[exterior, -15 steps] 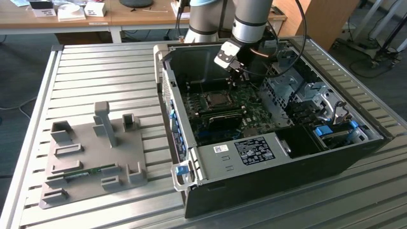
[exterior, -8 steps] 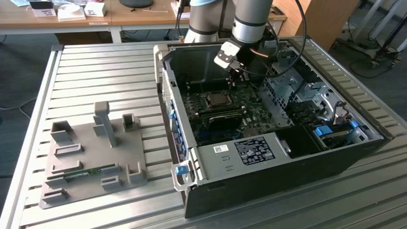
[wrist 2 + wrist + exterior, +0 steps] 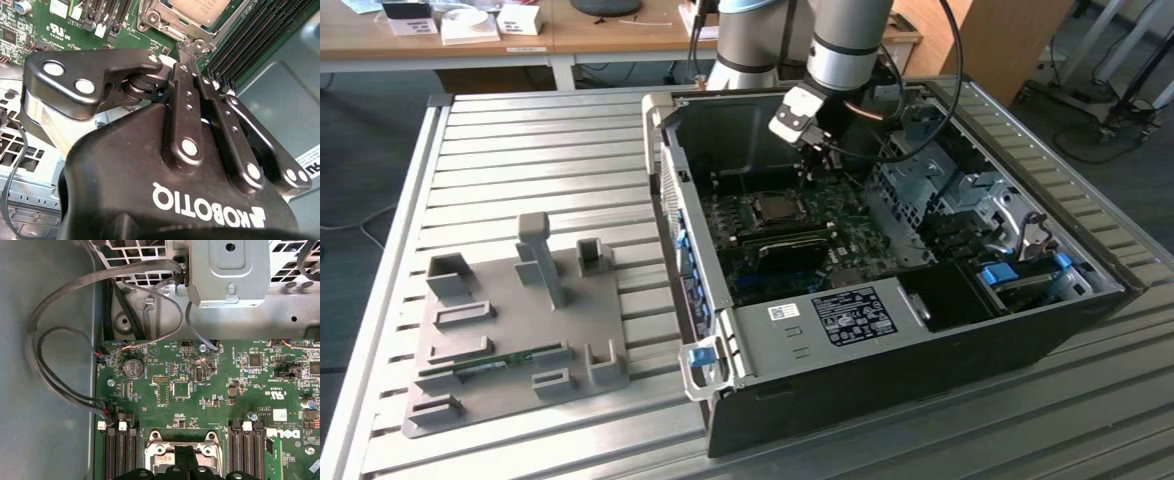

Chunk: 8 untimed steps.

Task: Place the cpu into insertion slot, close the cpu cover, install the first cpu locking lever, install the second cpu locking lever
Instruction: 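Close the cpu cover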

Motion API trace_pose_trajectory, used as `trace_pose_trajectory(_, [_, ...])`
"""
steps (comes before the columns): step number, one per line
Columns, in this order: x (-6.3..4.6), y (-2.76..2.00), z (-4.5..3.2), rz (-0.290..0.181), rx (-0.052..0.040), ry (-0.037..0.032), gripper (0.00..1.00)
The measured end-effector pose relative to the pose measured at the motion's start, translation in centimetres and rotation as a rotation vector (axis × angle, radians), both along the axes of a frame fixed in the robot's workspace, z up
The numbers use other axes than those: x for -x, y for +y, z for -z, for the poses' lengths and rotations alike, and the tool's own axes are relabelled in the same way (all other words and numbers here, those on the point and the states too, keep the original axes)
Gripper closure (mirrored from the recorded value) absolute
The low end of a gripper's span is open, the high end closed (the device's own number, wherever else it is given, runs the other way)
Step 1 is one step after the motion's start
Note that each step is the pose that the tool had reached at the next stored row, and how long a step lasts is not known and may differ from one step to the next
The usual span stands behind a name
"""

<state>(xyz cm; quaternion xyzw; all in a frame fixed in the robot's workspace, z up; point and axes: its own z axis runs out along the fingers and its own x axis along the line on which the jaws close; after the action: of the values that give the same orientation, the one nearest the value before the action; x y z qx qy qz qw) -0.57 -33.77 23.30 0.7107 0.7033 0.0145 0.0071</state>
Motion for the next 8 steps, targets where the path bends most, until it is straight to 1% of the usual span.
trace_pose_trajectory(1, [0.0, 0.0, 0.02, 0.0, 0.0, 0.0112, 0.89])
trace_pose_trajectory(2, [0.01, 0.0, 0.01, 0.0, 0.0003, 0.0166, 0.89])
trace_pose_trajectory(8, [0.07, -0.01, 0.01, 0.0, 0.0006, 0.0176, 0.89])
